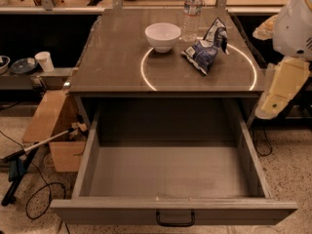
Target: Place blue chip bag into top drawer
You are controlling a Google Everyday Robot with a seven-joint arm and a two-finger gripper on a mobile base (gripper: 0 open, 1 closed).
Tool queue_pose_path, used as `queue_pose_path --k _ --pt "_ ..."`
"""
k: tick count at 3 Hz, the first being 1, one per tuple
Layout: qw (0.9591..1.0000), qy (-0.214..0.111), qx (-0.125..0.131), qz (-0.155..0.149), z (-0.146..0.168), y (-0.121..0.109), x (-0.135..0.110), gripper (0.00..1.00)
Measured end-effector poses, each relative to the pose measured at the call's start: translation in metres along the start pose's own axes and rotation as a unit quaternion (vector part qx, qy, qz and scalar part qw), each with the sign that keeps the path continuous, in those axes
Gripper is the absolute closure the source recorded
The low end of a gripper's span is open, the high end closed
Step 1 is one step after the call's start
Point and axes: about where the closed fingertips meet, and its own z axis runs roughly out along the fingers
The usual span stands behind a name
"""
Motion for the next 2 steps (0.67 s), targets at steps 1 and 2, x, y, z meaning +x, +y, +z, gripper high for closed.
queue_pose_path --k 1,2 --pt "0.9993 -0.033 -0.015 0.001 0.013 -0.016 -0.001 0.0" --pt "0.9966 -0.073 -0.038 -0.003 0.028 -0.037 -0.002 0.0"
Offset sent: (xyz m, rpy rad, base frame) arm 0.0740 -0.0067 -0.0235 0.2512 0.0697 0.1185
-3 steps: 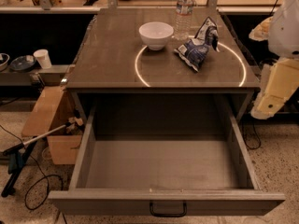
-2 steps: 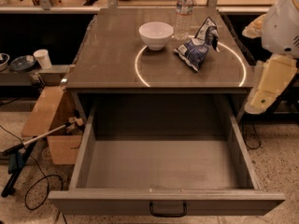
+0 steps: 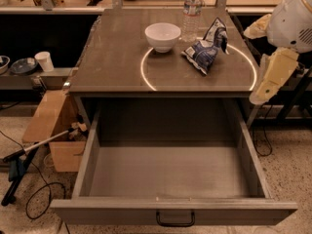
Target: Place blue chip bag into top drawer
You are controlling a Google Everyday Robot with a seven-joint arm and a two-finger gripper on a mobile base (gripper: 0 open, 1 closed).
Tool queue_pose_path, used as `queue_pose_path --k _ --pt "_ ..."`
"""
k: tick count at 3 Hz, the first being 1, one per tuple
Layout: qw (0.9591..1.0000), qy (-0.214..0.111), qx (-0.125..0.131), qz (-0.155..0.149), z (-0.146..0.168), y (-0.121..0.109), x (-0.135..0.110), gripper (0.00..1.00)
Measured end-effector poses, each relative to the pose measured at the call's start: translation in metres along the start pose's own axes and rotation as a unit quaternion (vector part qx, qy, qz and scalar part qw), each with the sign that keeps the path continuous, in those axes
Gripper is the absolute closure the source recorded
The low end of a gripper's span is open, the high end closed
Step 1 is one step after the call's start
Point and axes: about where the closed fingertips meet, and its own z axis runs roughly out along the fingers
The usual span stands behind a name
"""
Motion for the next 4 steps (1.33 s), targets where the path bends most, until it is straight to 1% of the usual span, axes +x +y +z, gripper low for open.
queue_pose_path --k 1,2,3,4 --pt "0.9968 -0.075 -0.03 0.003 0.013 -0.032 0.003 0.0" --pt "0.9954 -0.091 -0.029 -0.004 0.022 -0.055 0.001 0.0" --pt "0.9956 -0.09 -0.014 -0.022 0.039 -0.087 -0.005 0.0" --pt "0.9954 -0.094 -0.006 -0.02 0.04 -0.088 -0.006 0.0"
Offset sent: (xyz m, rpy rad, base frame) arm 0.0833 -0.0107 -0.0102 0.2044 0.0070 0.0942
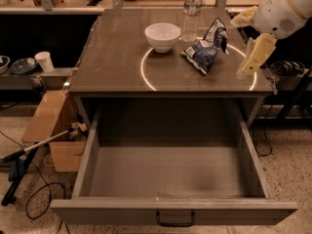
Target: Place blue chip bag into top drawer
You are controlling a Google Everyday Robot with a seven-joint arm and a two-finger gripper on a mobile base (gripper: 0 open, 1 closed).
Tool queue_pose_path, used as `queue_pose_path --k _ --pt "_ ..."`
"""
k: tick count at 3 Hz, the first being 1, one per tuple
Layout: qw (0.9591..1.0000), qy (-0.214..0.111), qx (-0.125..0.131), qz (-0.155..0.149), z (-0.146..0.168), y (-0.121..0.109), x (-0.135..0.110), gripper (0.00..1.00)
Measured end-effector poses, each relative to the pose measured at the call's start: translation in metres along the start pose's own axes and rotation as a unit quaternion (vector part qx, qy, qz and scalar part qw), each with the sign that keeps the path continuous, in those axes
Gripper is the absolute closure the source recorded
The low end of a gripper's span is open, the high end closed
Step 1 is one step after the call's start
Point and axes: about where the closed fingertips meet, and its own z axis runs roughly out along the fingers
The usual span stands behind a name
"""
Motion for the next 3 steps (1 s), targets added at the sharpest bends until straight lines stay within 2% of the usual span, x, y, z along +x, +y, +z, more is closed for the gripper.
queue_pose_path --k 2,3 --pt "0.9996 -0.02 0.012 -0.015 0.023 -0.022 -0.001 0.0" --pt "0.999 -0.015 0.03 -0.03 0.032 -0.039 0.001 0.0"
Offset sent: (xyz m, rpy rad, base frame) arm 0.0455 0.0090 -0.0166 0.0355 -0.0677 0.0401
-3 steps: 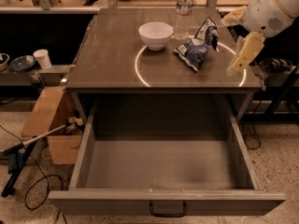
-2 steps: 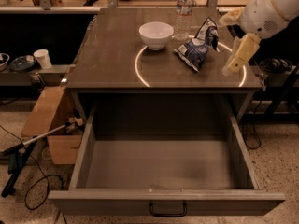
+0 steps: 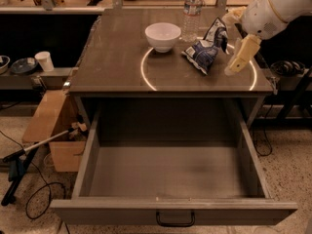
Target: Place blue chip bag into top drawer
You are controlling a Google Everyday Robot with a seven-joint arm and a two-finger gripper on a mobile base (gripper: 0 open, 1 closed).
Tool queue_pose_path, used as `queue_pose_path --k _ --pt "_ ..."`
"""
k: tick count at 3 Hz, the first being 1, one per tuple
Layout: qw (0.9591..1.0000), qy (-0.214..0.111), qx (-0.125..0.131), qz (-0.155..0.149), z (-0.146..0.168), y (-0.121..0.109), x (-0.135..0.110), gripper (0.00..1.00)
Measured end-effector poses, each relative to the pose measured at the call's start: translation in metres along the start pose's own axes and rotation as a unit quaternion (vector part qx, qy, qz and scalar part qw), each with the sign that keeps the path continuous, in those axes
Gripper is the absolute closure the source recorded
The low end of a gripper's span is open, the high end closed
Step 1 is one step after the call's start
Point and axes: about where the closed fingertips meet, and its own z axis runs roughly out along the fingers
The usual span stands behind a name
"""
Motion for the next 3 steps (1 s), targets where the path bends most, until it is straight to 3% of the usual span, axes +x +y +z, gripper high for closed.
queue_pose_path --k 2,3 --pt "0.9984 0.017 0.047 -0.027 0.016 -0.028 0.006 0.0" --pt "0.9984 0.017 0.047 -0.027 0.016 -0.028 0.006 0.0"
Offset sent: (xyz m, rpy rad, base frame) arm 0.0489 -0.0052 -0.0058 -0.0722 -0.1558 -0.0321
